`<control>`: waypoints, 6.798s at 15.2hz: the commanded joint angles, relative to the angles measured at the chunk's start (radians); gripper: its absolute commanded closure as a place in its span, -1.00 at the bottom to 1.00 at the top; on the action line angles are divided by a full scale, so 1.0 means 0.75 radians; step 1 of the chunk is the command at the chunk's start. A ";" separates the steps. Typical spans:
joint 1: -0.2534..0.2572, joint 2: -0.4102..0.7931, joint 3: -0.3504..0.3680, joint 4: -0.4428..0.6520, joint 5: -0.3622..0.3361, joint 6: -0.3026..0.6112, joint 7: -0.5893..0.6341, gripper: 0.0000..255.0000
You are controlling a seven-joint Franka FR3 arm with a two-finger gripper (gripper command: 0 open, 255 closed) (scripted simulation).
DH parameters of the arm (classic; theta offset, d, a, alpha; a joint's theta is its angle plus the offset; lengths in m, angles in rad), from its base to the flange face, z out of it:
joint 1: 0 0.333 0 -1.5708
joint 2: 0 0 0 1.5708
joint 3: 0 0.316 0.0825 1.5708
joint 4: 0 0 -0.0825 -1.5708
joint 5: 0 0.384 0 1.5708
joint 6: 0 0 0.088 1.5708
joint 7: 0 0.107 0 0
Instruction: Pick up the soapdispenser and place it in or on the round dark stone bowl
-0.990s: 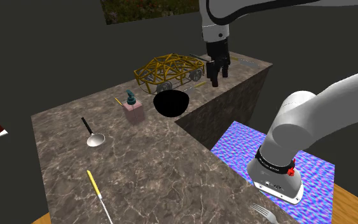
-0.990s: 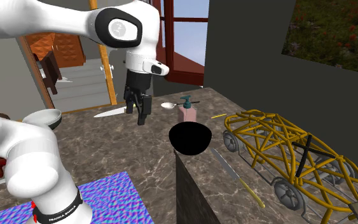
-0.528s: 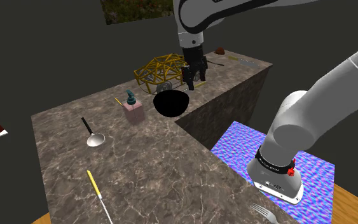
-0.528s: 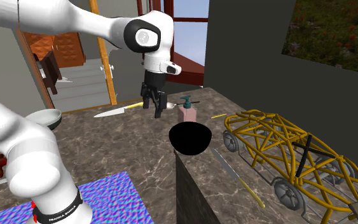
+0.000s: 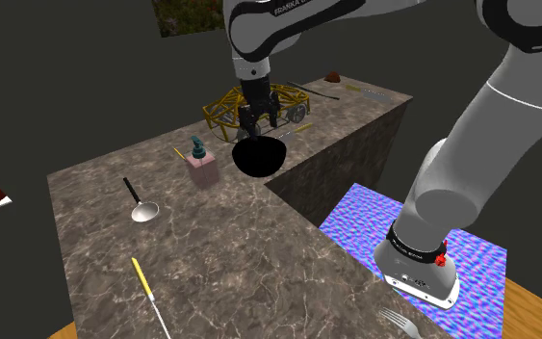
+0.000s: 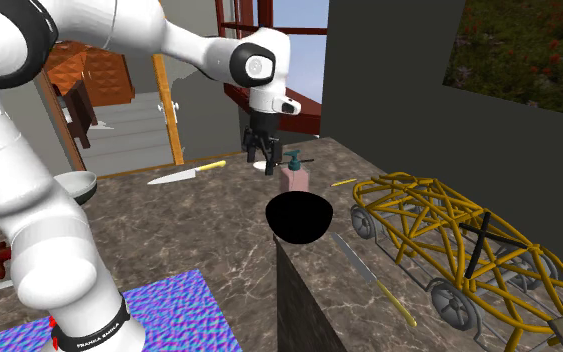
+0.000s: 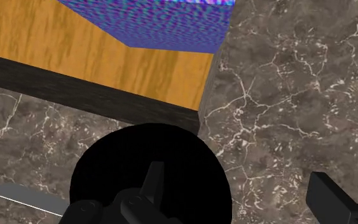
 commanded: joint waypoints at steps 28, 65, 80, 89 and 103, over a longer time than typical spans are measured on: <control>0.117 0.848 0.065 0.862 -0.058 0.099 0.193 -1.00; 0.127 0.839 0.069 1.263 -0.056 -0.310 0.199 1.00; 0.044 0.651 0.049 1.222 -0.036 -0.459 0.104 1.00; -0.099 0.322 -0.029 0.897 -0.013 -0.465 -0.109 1.00; -0.139 0.194 -0.064 0.577 -0.013 -0.274 -0.186 1.00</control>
